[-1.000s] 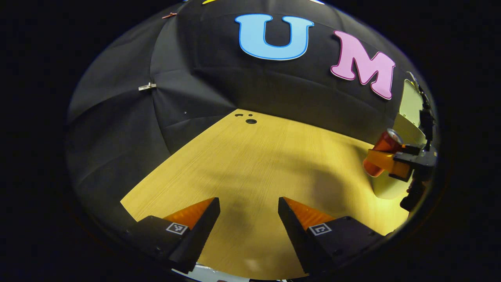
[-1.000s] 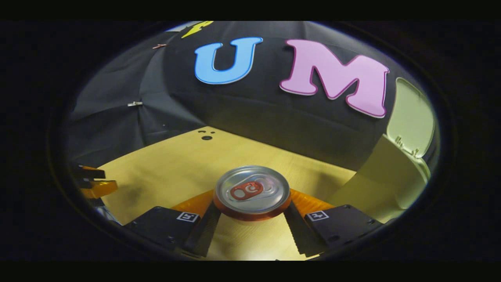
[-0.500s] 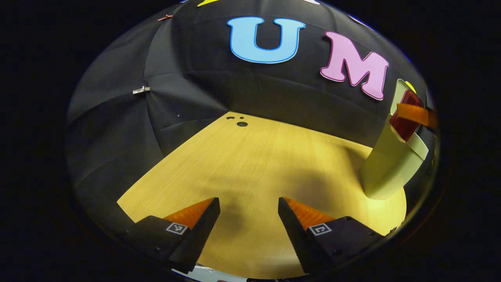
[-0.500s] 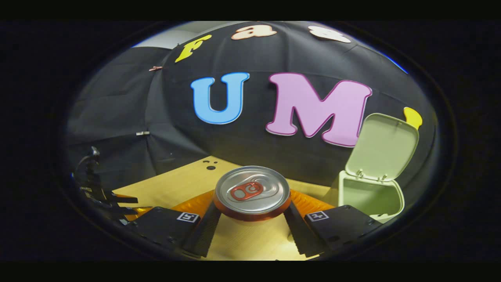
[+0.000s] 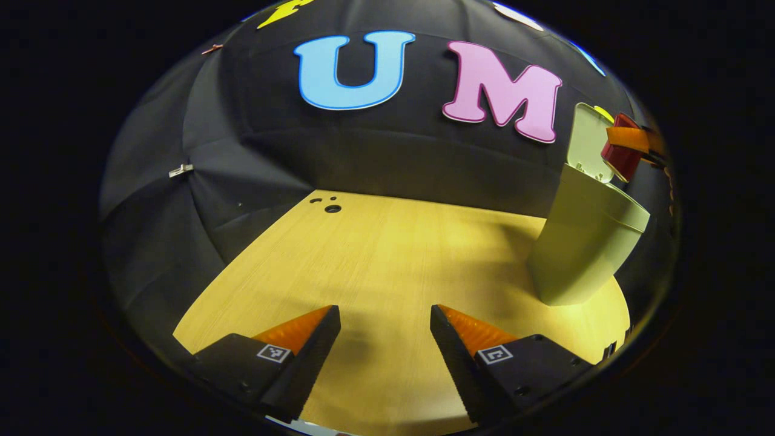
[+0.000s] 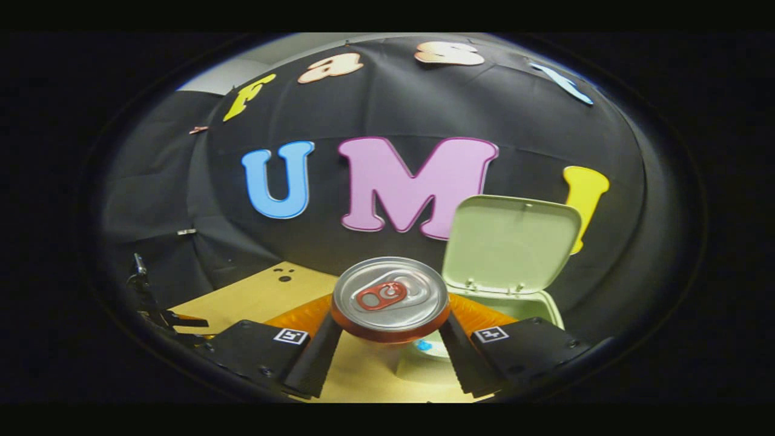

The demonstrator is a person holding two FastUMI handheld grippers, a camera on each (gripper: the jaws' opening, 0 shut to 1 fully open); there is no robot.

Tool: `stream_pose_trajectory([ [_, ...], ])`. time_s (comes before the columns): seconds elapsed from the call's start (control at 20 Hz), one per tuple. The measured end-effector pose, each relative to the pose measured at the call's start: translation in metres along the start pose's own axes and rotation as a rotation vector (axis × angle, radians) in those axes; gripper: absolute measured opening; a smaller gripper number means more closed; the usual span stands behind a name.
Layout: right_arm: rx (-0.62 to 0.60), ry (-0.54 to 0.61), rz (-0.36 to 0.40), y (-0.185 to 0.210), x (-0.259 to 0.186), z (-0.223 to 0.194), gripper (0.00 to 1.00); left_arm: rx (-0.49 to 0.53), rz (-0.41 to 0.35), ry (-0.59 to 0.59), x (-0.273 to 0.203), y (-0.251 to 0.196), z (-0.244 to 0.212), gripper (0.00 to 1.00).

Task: Press the lid of the desktop garbage bin to open it, pick up the crumpled paper on the desktop and throw it into the bin, then pick up the pop can on the desktop and drop it into the bin, and finally close the garbage bin lid.

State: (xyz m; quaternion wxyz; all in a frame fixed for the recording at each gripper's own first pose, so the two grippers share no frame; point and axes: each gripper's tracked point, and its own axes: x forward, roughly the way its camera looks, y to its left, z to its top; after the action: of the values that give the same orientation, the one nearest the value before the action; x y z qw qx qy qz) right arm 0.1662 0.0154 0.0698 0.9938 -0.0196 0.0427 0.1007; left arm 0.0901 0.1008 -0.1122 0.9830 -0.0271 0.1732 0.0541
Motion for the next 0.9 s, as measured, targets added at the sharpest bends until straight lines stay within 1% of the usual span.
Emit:
stream_pose_trajectory([
  [0.25,0.050,-0.015,-0.087,-0.055,0.002,0.007,0.84,0.009,-0.028,0.008,0.000,-0.021,-0.002,0.96],
  [0.45,0.061,-0.001,-0.141,-0.088,0.006,-0.003,0.83,0.006,-0.024,0.028,-0.001,-0.025,-0.007,0.96],
  [0.65,0.072,0.026,-0.166,-0.107,0.017,-0.016,0.83,-0.016,-0.017,0.032,-0.002,-0.024,-0.006,0.96],
  [0.9,0.077,0.055,-0.168,-0.113,0.029,-0.028,0.83,-0.053,-0.012,0.057,-0.003,-0.025,-0.014,0.96],
])
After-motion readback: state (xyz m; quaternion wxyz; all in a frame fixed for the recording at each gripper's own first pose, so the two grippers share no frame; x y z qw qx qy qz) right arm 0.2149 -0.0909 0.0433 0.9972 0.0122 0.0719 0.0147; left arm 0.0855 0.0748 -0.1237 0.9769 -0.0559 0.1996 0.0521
